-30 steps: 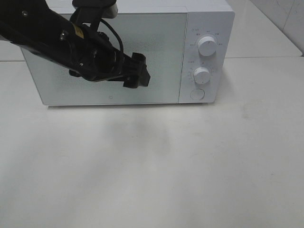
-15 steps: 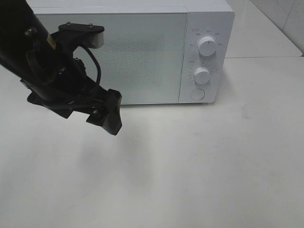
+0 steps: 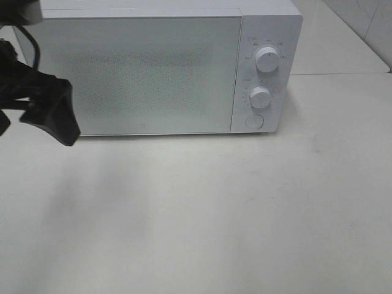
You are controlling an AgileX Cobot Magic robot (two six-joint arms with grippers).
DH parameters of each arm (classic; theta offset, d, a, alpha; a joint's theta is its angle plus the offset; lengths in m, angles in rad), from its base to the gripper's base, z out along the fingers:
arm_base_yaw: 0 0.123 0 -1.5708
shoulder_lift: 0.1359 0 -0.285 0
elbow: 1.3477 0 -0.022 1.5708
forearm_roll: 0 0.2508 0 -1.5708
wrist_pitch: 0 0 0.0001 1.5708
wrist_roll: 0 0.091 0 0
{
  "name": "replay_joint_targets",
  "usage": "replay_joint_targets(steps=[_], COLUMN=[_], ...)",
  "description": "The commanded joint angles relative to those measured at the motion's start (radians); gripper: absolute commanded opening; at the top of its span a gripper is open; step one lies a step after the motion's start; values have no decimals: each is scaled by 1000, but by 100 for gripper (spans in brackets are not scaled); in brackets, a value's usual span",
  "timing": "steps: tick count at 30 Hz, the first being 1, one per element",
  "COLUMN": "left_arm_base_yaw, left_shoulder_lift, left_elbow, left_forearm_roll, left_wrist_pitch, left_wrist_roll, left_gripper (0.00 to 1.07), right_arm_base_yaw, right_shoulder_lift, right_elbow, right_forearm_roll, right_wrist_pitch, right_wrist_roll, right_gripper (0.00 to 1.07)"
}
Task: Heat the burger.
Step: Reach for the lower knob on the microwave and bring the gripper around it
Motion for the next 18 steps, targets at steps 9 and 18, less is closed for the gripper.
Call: replay_joint_targets(steps=[9, 18], left_arm_base_yaw=[241, 408], left_shoulder_lift=[-159, -276], left_elbow=[-4, -4], left_forearm_roll=[37, 51], left_wrist_pitch=[144, 230], left_wrist_roll=[7, 31], left_gripper=[100, 100], right_arm_base_yaw=[-7, -7], right_shoulder_lift=[-30, -30], right_elbow=[2, 2], right_forearm_roll=[1, 1], right_wrist_pitch=[-10, -10], right_wrist_roll=[2, 2], right_gripper=[76, 76])
